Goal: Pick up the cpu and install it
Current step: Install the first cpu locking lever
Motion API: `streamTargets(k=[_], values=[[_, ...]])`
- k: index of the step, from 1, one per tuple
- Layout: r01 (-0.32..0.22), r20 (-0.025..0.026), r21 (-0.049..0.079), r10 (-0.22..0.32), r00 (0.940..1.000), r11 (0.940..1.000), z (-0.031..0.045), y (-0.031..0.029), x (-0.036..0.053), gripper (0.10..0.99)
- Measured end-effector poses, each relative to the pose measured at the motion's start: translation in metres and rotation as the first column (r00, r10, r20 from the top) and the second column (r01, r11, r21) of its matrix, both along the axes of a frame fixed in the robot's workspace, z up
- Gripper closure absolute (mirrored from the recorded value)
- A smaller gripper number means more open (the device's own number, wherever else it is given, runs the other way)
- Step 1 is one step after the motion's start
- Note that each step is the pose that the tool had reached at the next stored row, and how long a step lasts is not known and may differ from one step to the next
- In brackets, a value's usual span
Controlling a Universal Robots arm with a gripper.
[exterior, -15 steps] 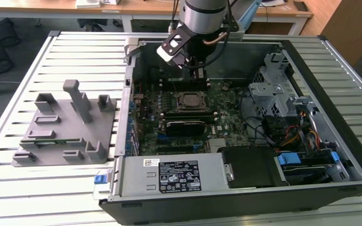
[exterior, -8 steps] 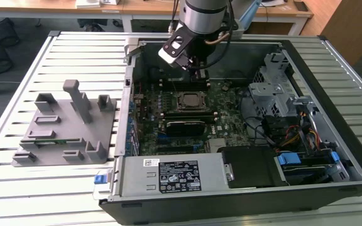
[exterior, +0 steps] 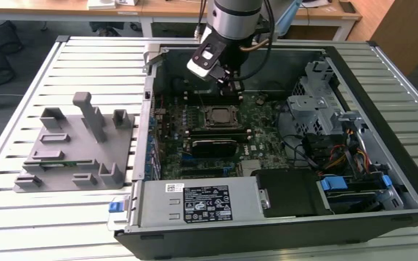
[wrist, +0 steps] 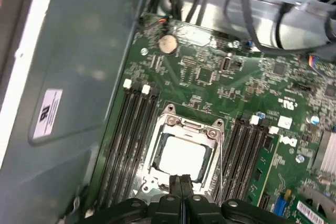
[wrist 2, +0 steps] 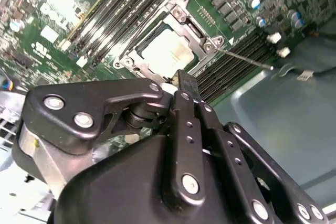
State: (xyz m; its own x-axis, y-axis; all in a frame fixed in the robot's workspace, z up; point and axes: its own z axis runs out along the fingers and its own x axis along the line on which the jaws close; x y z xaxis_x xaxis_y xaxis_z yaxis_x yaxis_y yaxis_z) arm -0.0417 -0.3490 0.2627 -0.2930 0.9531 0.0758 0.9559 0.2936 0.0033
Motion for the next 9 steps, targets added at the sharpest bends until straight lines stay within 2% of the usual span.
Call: streamTargets(k=[5, 9], values=[[-0.090, 0.0001, 0.000, 0.090, 0.9960, 0.9960, -0.0007, 0.0000, 0.0000, 0.980], [-0.163, 0.0000, 0.000, 0.163, 0.9867, 0.9867, -0.0017, 0.0000, 0.0000, 0.980]])
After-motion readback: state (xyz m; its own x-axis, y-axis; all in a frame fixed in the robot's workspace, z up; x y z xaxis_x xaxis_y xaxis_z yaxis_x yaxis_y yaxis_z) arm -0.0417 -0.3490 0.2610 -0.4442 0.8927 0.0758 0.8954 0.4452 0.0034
